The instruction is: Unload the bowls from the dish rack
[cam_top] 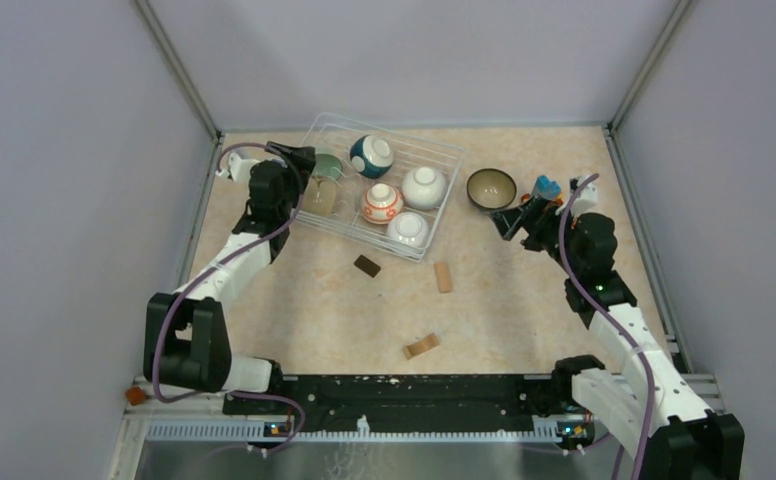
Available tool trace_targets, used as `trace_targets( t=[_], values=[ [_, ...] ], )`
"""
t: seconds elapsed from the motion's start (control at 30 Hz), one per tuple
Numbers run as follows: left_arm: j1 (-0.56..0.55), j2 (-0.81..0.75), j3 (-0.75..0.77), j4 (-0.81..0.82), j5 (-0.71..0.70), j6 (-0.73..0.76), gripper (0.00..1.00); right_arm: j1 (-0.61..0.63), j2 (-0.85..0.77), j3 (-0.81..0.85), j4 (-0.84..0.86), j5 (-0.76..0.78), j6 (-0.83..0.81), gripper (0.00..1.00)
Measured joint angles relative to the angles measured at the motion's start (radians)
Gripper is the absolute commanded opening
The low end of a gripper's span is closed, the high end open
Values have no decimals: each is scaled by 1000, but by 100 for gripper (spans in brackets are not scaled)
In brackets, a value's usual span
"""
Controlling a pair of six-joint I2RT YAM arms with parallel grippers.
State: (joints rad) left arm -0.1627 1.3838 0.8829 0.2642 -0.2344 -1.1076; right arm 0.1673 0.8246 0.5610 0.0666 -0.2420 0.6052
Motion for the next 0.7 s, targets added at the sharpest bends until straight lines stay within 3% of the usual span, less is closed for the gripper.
trace_targets(
  t=[0.4,0.7],
  values=[
    [0,55,71,-40,-29,-170,98,0,0,0,14,0,-11,97],
    [0,154,107,-35,-29,-269,89,0,-8,0,13,7,-27,97]
  ],
)
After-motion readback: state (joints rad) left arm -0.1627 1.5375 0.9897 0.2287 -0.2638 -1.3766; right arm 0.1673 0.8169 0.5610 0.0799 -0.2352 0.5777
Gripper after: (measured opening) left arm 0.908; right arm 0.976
